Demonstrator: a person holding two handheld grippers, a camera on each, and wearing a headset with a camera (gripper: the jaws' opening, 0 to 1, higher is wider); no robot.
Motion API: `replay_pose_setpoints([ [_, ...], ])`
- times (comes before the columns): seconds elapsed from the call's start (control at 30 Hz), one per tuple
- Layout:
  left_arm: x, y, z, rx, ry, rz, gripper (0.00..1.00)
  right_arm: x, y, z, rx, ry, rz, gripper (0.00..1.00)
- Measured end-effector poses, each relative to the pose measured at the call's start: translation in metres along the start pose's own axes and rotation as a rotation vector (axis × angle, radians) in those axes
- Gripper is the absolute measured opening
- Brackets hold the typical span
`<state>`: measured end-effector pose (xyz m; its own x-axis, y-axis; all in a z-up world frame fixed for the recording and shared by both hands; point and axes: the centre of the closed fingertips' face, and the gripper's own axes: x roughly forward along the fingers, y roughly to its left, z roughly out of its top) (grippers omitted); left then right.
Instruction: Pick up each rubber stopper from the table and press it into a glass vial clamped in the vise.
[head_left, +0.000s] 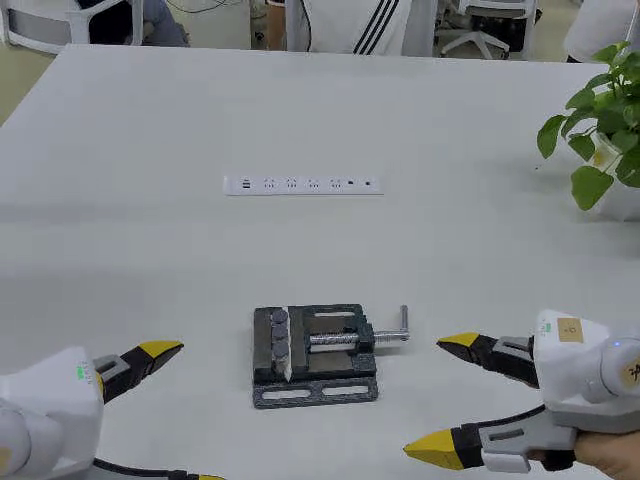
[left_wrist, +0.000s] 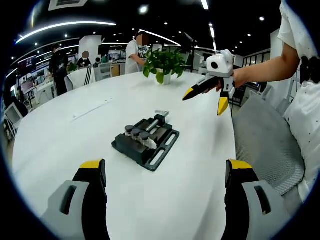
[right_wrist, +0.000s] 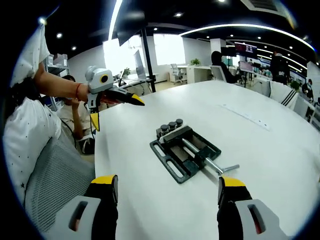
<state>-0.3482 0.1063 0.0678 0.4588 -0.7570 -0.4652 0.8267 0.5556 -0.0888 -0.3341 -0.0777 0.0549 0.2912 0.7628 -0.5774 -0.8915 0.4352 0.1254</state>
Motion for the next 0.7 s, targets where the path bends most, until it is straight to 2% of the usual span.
replay_pose_setpoints([
  [0.2,0.0002,-0.0044,0.0010,0.005,0.003,-0.007,0.99,-0.0023,0.0052,0.0031,0.001,-0.015,0.001,0.81],
  [0.7,-0.0031,-0.0079,0.0025,0.012,-0.001,-0.002,0.99,-0.0061,0.0076,0.0080,-0.008,-0.020,0.000,0.79],
])
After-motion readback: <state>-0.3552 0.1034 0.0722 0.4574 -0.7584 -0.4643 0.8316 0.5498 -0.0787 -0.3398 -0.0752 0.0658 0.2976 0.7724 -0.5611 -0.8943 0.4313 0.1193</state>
